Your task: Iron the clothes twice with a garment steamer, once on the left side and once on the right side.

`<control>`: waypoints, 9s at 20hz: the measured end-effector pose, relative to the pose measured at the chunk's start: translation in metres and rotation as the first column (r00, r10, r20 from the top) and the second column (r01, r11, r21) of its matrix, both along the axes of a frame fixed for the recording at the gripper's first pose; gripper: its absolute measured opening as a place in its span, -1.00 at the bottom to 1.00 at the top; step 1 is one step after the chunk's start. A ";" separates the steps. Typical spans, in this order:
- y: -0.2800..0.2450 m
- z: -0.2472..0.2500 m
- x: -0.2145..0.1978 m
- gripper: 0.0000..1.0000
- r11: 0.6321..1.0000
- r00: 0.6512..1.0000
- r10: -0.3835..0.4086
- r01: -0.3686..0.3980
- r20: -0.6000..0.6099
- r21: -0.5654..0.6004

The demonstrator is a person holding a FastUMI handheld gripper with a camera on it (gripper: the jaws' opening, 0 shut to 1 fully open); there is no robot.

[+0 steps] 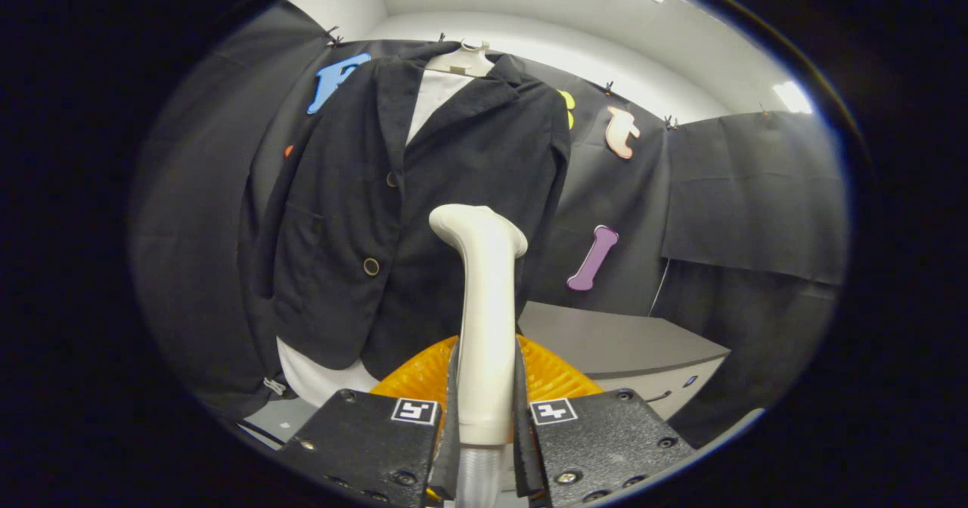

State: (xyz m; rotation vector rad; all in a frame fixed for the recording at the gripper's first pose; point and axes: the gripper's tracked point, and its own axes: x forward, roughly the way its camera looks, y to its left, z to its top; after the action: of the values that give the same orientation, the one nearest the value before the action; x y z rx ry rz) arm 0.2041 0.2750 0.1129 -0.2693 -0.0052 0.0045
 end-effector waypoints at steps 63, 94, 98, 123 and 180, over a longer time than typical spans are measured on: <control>0.116 0.182 -0.056 -0.37 0.984 0.962 0.172 -0.179 0.212 0.017; 0.189 0.204 0.034 -0.37 0.991 0.938 0.128 -0.112 0.323 -0.069; 0.186 0.186 0.029 -0.37 0.991 0.948 0.127 -0.111 0.293 -0.071; 0.165 0.067 0.001 -0.37 0.995 0.991 0.093 -0.089 0.095 -0.052; -0.019 -0.133 -0.103 -0.37 0.989 0.950 0.076 -0.111 -0.304 -0.102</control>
State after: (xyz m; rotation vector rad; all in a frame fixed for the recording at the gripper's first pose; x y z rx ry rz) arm 0.1013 0.2557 -0.0198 -0.3842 0.2855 0.1408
